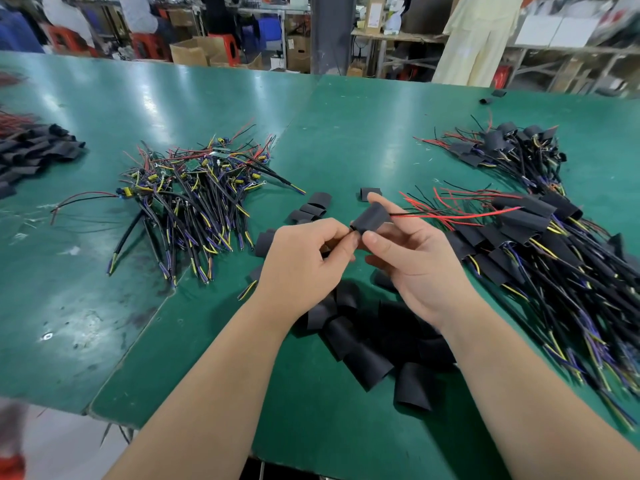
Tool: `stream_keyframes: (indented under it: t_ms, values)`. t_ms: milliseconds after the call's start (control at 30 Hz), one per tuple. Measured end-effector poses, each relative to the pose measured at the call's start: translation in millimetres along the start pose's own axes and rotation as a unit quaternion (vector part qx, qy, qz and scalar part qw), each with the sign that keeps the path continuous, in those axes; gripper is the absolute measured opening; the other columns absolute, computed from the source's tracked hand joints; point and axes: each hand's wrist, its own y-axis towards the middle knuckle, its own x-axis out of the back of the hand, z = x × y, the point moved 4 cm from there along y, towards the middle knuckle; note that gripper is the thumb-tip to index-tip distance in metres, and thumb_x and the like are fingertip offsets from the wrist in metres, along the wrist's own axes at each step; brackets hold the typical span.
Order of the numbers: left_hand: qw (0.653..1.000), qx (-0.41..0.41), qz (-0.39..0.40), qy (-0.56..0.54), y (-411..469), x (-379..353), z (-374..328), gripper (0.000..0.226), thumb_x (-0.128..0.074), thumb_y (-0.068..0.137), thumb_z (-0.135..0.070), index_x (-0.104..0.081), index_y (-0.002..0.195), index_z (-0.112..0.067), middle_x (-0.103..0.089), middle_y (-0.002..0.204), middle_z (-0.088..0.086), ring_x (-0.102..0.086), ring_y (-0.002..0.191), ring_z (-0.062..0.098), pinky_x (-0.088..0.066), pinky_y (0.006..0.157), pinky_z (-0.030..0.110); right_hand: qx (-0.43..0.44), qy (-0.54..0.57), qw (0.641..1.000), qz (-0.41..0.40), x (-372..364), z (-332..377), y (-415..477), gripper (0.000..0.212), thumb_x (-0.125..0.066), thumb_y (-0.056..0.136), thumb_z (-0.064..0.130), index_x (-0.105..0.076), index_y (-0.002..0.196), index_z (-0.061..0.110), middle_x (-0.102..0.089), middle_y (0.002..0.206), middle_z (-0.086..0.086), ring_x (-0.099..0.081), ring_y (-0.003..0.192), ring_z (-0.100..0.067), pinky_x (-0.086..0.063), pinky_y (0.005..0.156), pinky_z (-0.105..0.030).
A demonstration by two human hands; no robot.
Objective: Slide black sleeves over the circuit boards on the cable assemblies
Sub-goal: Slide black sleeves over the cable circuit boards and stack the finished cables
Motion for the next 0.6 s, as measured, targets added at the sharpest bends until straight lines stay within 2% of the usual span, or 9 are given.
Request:
stream_keyframes:
  t_ms: [67,133,200,267,400,467,533,567,600]
  values:
    - [1.0,0.007,-0.016,0.005,0.1,1.6,-0.2,0.016,-0.063,0.088,-0.021,-0.07,0.076,-0.013,-0.067,0.062,-0.011,-0.062,0.058,0.0,-0.047,0.059,0.014,0.009,0.011,1.0,-0.005,-1.8,2.6,-0.5,0.048,-0.066,0.071,0.012,-0.061,0.117,0.024,-0.071,0.079,0.006,-0.063,0.084,-0.012,-0.051,0.083,-0.026]
    - [0.999,0.02,-0.025,-0.001,0.3,2.3,0.4,0.017,-0.064,0.088,-0.022,-0.069,0.075,-0.012,-0.064,0.059,-0.012,-0.059,0.054,0.004,-0.043,0.056,0.012,0.007,0.019,0.999,-0.039,-3.4,4.1,-0.6,0.041,-0.066,0.075,0.007,-0.063,0.114,0.021,-0.07,0.077,0.002,-0.064,0.083,-0.015,-0.052,0.083,-0.028]
    - [0.999,0.027,-0.028,0.0,0.8,2.1,1.0,0.021,-0.065,0.088,-0.028,-0.069,0.075,-0.012,-0.061,0.057,-0.012,-0.056,0.049,0.005,-0.043,0.054,0.017,0.0,0.051,0.993,-0.103,-2.5,4.0,-0.7,0.032,-0.064,0.08,-0.004,-0.063,0.106,0.014,-0.065,0.069,-0.001,-0.064,0.075,-0.018,-0.056,0.078,-0.03]
    - [0.999,0.039,-0.029,-0.013,1.4,2.4,3.4,0.023,-0.066,0.086,-0.035,-0.07,0.076,-0.015,-0.061,0.058,-0.012,-0.056,0.05,0.004,-0.047,0.056,0.019,-0.008,0.12,0.98,-0.155,-0.9,7.8,-1.2,0.024,-0.059,0.085,-0.01,-0.057,0.097,0.011,-0.064,0.07,-0.007,-0.068,0.073,-0.023,-0.058,0.076,-0.032]
    - [0.995,0.08,-0.062,-0.006,3.7,9.4,14.5,0.043,-0.05,0.091,-0.049,-0.068,0.078,-0.012,-0.064,0.062,0.007,-0.062,0.059,0.027,-0.053,0.058,0.04,0.035,0.254,0.94,-0.225,21.9,42.8,-2.6,0.016,-0.053,0.091,-0.004,-0.047,0.082,0.009,-0.064,0.073,-0.014,-0.071,0.067,-0.02,-0.055,0.063,-0.022]
    - [0.989,0.105,-0.09,0.045,6.2,16.0,24.7,0.042,-0.045,0.094,-0.04,-0.066,0.08,-0.008,-0.064,0.066,0.012,-0.062,0.064,0.031,-0.051,0.065,0.044,0.089,0.269,0.925,-0.253,42.4,67.3,-4.6,0.015,-0.052,0.093,0.001,-0.049,0.08,0.009,-0.056,0.068,-0.008,-0.068,0.065,-0.016,-0.049,0.057,-0.018]
    - [0.974,0.137,-0.103,0.146,7.2,22.3,37.4,0.024,-0.049,0.093,-0.026,-0.066,0.087,-0.01,-0.067,0.078,0.007,-0.06,0.078,0.029,-0.048,0.078,0.042,0.119,0.155,0.931,-0.307,67.9,85.9,-5.3,0.008,-0.054,0.093,0.007,-0.055,0.089,0.014,-0.052,0.071,-0.002,-0.061,0.059,-0.01,-0.045,0.053,-0.018]
    - [0.958,0.168,-0.101,0.207,6.6,25.2,44.4,0.018,-0.052,0.091,-0.023,-0.067,0.098,-0.015,-0.067,0.092,0.004,-0.058,0.091,0.028,-0.044,0.086,0.04,0.115,0.043,0.933,-0.338,79.8,92.8,-6.5,0.009,-0.057,0.09,0.013,-0.059,0.096,0.019,-0.053,0.073,0.001,-0.059,0.058,-0.008,-0.045,0.051,-0.02]
    - [0.935,0.205,-0.091,0.274,4.8,27.7,51.9,0.023,-0.054,0.089,-0.023,-0.064,0.11,-0.02,-0.063,0.108,0.004,-0.052,0.105,0.029,-0.037,0.092,0.039,0.098,-0.088,0.925,-0.357,89.8,97.7,-7.4,0.02,-0.06,0.083,0.022,-0.062,0.103,0.026,-0.054,0.073,0.005,-0.059,0.059,-0.007,-0.047,0.052,-0.022]
